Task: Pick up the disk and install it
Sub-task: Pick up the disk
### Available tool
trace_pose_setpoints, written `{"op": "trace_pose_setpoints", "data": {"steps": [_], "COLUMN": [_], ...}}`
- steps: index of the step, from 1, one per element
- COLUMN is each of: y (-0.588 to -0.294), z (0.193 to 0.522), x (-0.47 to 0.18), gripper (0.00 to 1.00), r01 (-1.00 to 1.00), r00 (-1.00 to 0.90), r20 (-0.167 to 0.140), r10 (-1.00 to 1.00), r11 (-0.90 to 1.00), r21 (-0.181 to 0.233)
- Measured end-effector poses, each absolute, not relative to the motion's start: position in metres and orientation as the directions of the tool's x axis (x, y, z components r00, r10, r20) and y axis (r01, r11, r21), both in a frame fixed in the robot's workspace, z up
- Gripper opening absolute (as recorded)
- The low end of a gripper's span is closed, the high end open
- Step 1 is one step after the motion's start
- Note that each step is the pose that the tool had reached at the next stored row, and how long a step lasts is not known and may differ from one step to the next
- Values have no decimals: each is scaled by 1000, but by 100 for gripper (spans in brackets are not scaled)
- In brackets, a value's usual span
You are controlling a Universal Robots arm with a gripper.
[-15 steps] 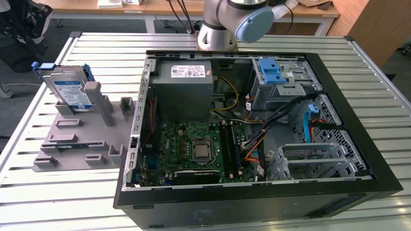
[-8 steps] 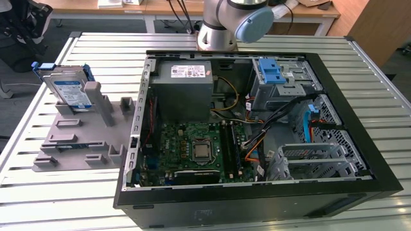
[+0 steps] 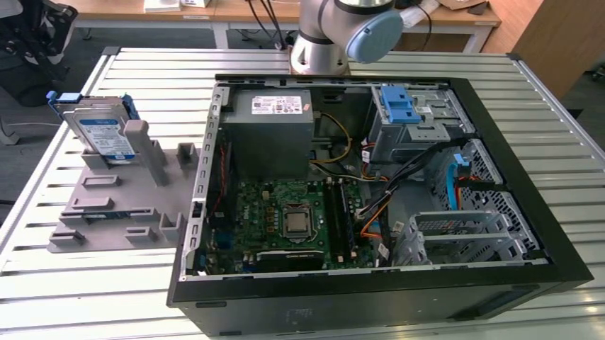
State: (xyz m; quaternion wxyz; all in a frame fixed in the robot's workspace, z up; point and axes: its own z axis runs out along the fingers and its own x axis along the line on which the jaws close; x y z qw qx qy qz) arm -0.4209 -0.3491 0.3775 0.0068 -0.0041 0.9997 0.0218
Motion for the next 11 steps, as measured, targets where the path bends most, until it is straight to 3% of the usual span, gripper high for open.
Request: {"op": "trace_pose_setpoints", "data": {"steps": [11], "y": [-349], "z": [377], "x": [-421], "gripper": [11], "r01": [-105], "r00": [-994], "r20": [-14], "r10": [-104], "r11": [994], "r21": [44]}}
